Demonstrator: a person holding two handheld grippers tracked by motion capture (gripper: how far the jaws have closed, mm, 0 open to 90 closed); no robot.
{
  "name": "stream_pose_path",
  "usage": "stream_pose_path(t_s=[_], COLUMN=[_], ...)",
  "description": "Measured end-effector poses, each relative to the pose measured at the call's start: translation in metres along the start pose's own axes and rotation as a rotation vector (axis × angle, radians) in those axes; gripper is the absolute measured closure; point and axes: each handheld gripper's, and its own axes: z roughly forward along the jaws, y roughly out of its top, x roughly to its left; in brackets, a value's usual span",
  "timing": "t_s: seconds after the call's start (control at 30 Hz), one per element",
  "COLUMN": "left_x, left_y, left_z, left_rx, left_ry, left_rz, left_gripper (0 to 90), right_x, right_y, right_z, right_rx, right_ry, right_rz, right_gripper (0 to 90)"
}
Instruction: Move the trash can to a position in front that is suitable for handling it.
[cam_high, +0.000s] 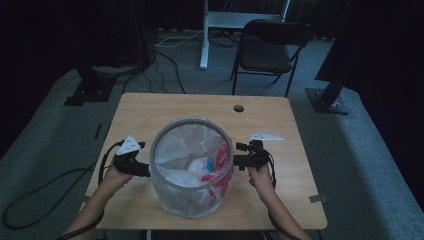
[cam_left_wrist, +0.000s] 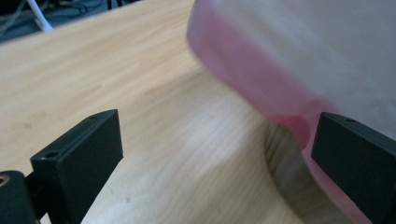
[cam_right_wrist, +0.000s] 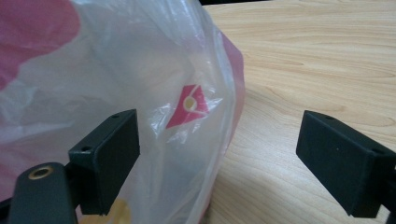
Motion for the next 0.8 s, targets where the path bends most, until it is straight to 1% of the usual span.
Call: stream_pose_path(t_s=[0.07,0.1,0.2,0.27,0.37,0.4,0.47,0.53,0.6,0.63,0.7,0.73,0.8], left_x=[0.005,0.006,0.011,0.012,0.014,0.014,0.014,0.013,0.013,0.013,0.012,0.012,0.011], left_y=[-0.008,-0.012,-0.024,-0.033,-0.045,-0.048,-0.056,-0.062,-0.069,-0.071,-0.077,-0.079,-0.084], left_z=[-0.002,-0.003,-0.005,-0.006,-0.009,-0.011,-0.014,-0.017,-0.021,-0.023,-0.026,-0.027,-0.029], left_rx=[-0.011,-0.007,0.016,0.035,0.051,0.054,0.055,0.06,0.057,0.063,0.069,0.071,0.074], left_ry=[-0.009,-0.013,-0.026,-0.028,-0.034,-0.035,-0.041,-0.046,-0.066,-0.073,-0.084,-0.097,-0.124], left_rz=[-0.024,-0.03,-0.045,-0.057,-0.078,-0.084,-0.102,-0.113,-0.127,-0.134,-0.128,-0.129,-0.14], left_gripper=[2.0,1.9,2.0,2.0,2.0,2.0,2.0,2.0,2.0,2.0,2.0,2.0,2.0], right_x=[-0.002,-0.004,-0.006,-0.007,-0.009,-0.009,-0.009,-0.008,-0.007,-0.007,-0.008,-0.009,-0.011], right_y=[-0.001,-0.001,-0.002,-0.003,-0.003,-0.003,-0.003,-0.004,-0.004,-0.005,-0.007,-0.008,-0.01], right_z=[-0.001,-0.002,-0.004,-0.006,-0.009,-0.01,-0.011,-0.012,-0.013,-0.014,-0.017,-0.018,-0.021], right_rx=[-0.002,0.0,-0.004,-0.009,-0.02,-0.023,-0.03,-0.03,-0.032,-0.033,-0.034,-0.038,-0.038], right_ry=[0.007,0.013,0.004,0.001,0.0,-0.001,0.013,0.013,0.023,0.023,0.029,0.021,0.026], right_rz=[0.003,0.003,0.0,0.003,0.005,0.006,0.004,-0.008,-0.015,-0.022,-0.029,-0.029,-0.025], right_gripper=[13.0,13.0,13.0,13.0,13.0,13.0,13.0,13.0,13.0,13.0,12.9,13.0,13.0])
